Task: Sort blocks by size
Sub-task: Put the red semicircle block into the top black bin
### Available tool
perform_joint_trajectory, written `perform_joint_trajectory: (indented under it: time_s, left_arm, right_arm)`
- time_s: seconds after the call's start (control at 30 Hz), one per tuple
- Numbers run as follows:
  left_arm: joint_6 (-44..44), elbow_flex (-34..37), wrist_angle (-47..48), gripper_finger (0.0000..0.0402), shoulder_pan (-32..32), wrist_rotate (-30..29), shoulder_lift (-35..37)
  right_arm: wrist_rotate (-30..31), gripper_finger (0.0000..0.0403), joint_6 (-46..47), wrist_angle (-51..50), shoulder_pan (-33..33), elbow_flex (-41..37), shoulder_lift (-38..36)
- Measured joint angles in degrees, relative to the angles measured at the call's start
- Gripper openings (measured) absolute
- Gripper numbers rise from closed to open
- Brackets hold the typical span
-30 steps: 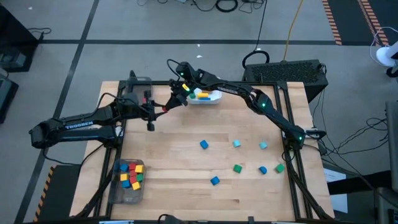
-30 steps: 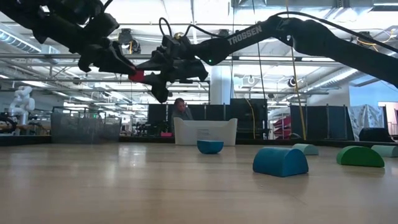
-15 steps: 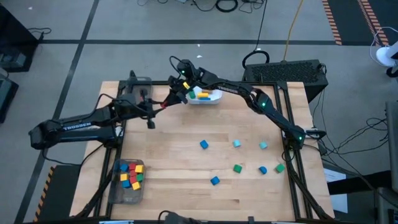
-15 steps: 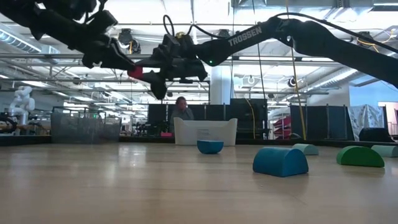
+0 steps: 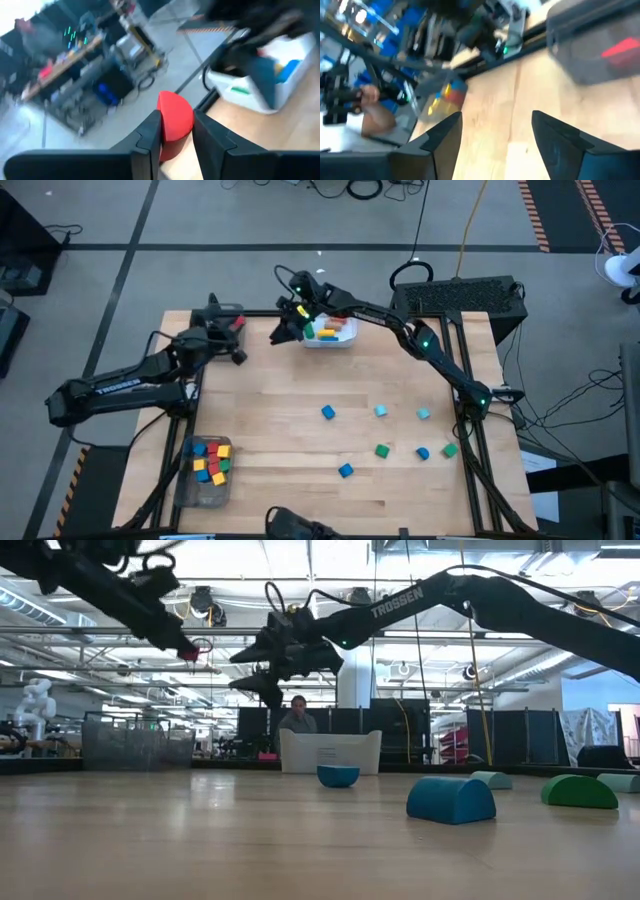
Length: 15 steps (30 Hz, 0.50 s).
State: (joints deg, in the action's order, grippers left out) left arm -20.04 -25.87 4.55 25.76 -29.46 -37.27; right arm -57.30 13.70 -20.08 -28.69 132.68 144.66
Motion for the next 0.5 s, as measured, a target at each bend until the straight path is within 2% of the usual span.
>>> perform_joint_trajectory:
  time_s: [0.17,0.33,0.4,0.5]
  left_arm:
    - [8.56,0.00,3.27,0.0095,5.79,-0.02,-3.24]
    - [14.09,0.00,5.04,0.0095,13.15,0.03,-7.61]
    - [15.61,0.00,5.19,0.0095,15.81,0.94,-9.11]
    - [17.08,0.00,5.18,0.0095,19.37,5.54,-11.09]
  right_arm:
    - [0.29,0.0220,-9.53,-11.71,0.94,0.00,0.00]
    - [1.21,0.0212,-14.39,-18.85,2.38,0.00,0.00]
    - [4.71,0.0210,-16.24,-21.84,3.16,-0.01,-0.54]
    - [13.52,0.0206,-19.27,-25.13,4.41,-0.02,-2.27]
